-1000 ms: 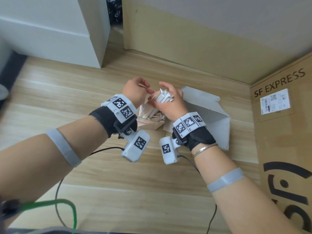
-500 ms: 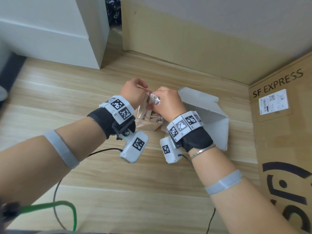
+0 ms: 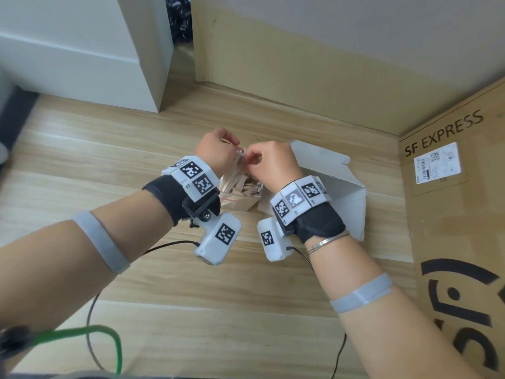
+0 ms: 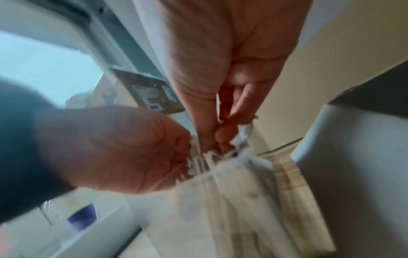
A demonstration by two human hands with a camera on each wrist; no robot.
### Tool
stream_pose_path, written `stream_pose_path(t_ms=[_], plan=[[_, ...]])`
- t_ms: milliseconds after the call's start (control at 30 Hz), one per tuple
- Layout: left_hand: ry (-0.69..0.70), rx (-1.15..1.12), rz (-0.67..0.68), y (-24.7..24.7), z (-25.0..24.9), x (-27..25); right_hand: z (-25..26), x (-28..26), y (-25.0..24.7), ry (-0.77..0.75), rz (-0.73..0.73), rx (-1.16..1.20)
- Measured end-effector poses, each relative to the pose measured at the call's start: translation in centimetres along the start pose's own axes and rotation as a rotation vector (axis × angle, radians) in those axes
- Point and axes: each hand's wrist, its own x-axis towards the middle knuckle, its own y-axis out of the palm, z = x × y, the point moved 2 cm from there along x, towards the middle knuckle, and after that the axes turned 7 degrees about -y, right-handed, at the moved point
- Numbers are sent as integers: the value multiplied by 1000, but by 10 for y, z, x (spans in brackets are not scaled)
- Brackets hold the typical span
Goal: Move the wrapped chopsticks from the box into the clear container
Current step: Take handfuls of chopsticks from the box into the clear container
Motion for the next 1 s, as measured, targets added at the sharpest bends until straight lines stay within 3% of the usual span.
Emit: stream_pose_path(t_ms=[67,167,300,400,500,733,1000], plan=[[-5,-16,-11,1,-1,-1,-2,0,2,3,15,-2],[39,9,-26,4,-6,-5,-4,-4,-8,7,-82,79],[191,69,-47,11,-20,-19,-18,-10,-27,43,-178,110],[321,130,-52,21,-33,-33,-31,-13,-35,53,-138,70],[366,144,16,40,-41,-46,-44,-21,-42,76,-79,32],[217,367,200,86,-30,-48,-75,-44,-56,152,-16,3],[-26,557,234,114,-13,-45,-101,-63,-56,187,19,40]])
